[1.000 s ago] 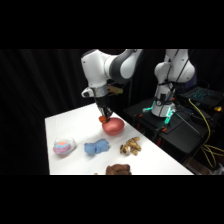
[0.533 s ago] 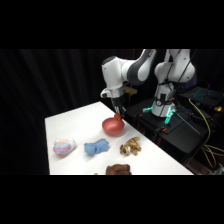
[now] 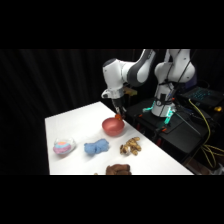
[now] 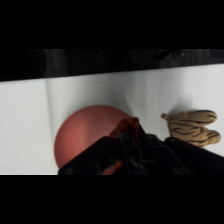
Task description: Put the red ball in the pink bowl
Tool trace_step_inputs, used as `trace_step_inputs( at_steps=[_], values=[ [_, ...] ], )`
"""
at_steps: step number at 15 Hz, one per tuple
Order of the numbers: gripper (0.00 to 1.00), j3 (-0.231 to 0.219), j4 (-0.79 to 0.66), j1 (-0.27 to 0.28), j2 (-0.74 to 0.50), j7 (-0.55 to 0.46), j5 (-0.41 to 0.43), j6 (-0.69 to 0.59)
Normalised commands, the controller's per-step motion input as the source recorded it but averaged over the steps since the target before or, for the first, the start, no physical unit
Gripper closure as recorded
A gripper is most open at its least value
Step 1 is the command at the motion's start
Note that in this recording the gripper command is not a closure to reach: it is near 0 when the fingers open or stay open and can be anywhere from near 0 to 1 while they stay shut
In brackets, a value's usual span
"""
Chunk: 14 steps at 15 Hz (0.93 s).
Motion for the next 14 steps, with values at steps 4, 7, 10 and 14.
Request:
trace_step_inputs(
  at_steps=[4, 7, 10, 14],
  values=[
    [0.00, -0.055, 0.11, 0.014, 0.05, 0.01, 0.103, 0.08],
    [0.00, -0.037, 0.12, 0.014, 0.08, 0.00, 0.102, 0.07],
    [0.00, -0.030, 0.16, 0.009, 0.13, -0.02, 0.108, 0.07],
    [0.00, -0.010, 0.17, 0.016, 0.04, -0.04, 0.136, 0.05]
  ],
)
